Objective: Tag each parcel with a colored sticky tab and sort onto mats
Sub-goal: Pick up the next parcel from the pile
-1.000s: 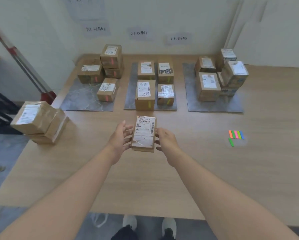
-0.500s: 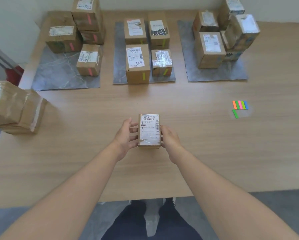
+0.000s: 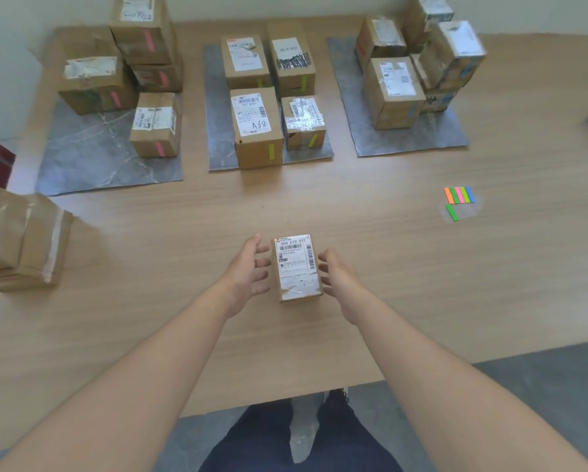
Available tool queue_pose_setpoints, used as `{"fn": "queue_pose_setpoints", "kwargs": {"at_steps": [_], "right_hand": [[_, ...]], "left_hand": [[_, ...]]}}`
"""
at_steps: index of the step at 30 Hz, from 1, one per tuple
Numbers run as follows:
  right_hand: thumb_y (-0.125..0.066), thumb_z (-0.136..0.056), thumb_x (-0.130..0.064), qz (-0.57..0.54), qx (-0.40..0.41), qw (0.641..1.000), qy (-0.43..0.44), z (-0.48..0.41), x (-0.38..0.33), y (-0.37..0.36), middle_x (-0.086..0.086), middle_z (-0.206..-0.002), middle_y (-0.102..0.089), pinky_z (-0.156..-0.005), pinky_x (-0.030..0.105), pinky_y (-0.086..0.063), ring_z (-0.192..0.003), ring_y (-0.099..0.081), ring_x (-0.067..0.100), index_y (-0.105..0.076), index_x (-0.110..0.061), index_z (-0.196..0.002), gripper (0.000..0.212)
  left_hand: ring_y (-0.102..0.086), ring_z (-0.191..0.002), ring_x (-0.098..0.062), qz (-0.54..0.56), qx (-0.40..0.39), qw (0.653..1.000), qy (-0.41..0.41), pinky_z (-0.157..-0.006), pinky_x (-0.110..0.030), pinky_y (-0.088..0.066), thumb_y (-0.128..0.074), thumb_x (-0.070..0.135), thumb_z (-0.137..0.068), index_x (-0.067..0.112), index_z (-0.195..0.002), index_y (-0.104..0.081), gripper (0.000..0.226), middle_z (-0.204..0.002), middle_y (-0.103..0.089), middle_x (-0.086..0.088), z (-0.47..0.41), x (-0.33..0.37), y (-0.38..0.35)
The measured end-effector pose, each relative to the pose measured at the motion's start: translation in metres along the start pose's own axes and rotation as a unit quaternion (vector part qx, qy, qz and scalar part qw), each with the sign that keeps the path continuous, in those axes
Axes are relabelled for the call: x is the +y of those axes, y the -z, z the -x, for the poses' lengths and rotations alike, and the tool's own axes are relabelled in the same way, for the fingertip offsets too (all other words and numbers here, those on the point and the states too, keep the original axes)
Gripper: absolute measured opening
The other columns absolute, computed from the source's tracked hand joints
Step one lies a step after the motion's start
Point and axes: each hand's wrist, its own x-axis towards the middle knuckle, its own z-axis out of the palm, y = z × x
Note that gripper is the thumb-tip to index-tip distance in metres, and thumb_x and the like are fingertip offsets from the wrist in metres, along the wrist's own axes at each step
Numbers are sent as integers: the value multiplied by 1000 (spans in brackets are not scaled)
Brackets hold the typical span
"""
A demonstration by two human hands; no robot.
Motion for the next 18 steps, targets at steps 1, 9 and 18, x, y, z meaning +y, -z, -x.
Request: {"fn": "queue_pose_setpoints", "kwargs": {"at_steps": [1, 9, 18], "right_hand": [[-43, -98, -35, 11, 12, 1000, 3, 1, -1, 1, 20, -139, -56, -111, 52, -42, -128, -54, 40, -58, -3, -120, 42], [-47, -95, -39, -8, 59, 998, 20, 10, -7, 19, 21, -140, -53, -110, 53, -42, -129, -51, 38, -56, -1, -127, 50], [-48, -97, -31, -86, 94, 991, 37, 3, -19, 71, 28, -143, -49, -110, 60, -40, -132, -46, 47, -55, 5, -129, 48]], "left_hand": [[-46, -132, -35, 1, 6, 1000, -11, -110, -52, -41, -39, 56, -100, 20, -129, -60, 50, -123, -55, -9, 0, 4, 1], [-35, -143, -30, 11, -16, 993, -113, -120, -44, -26, -36, 49, -102, 20, -135, -59, 50, -139, -52, -11, 5, 41, -16], [-42, -137, -30, -29, -70, 989, -128, -119, -45, -28, -37, 51, -101, 22, -129, -63, 47, -138, -54, -10, 12, 61, -80]]}}
